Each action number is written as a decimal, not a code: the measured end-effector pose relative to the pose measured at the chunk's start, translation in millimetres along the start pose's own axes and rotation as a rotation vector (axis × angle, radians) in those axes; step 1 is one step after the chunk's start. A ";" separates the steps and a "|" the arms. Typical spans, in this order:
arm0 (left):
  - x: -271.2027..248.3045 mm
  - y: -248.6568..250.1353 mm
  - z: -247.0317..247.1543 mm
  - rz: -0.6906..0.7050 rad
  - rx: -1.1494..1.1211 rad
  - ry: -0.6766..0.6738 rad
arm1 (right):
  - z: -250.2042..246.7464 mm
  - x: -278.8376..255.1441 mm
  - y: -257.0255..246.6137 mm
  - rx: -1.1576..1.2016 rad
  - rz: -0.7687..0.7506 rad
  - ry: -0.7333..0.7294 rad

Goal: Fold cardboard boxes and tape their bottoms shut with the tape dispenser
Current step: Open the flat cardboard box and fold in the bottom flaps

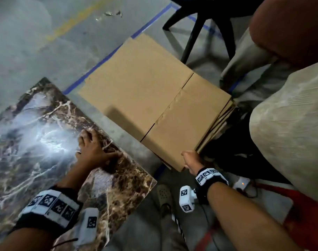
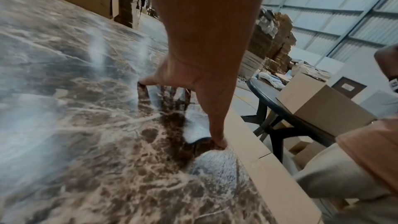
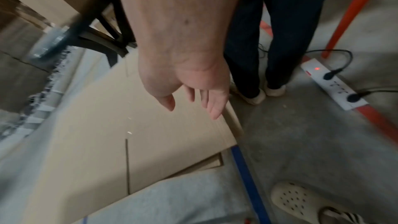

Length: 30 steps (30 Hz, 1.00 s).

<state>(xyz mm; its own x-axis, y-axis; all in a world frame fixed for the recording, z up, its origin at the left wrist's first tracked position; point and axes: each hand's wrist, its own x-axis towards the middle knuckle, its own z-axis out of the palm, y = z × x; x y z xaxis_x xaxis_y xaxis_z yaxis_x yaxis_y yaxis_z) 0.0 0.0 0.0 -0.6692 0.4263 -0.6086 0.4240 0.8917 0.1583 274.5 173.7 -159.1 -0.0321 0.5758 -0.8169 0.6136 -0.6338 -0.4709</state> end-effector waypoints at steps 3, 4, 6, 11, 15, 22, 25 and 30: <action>12.0 1.0 3.3 -0.023 0.009 -0.027 | 4.2 14.2 9.6 0.129 0.089 0.001; 15.1 -0.4 4.9 -0.032 0.011 -0.048 | 5.8 14.8 12.9 0.162 0.127 -0.008; 15.7 0.9 7.2 -0.031 0.021 -0.076 | 9.0 12.8 16.3 0.215 0.199 -0.016; 16.2 -0.9 8.5 -0.027 0.003 -0.124 | 7.1 17.3 11.2 0.325 0.309 -0.016; 13.6 -2.7 9.8 -0.015 -0.017 -0.079 | 4.9 41.0 28.8 0.507 0.335 -0.032; 11.0 -1.4 9.5 -0.010 0.000 -0.049 | -25.4 -6.1 -48.5 0.586 0.249 -0.174; 9.9 -3.8 7.3 -0.010 -0.025 -0.048 | -33.6 -60.0 -105.9 0.612 0.171 -0.213; -12.6 2.5 -29.5 0.041 -0.647 0.092 | -42.5 -127.0 -171.4 0.618 0.052 -0.227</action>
<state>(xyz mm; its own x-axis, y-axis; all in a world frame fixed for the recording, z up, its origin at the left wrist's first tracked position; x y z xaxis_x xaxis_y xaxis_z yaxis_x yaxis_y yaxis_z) -8.5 1.3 31.0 -0.7218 0.4472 -0.5282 0.0162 0.7739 0.6331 207.0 231.1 39.5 -0.2220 0.4560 -0.8618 0.0555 -0.8766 -0.4781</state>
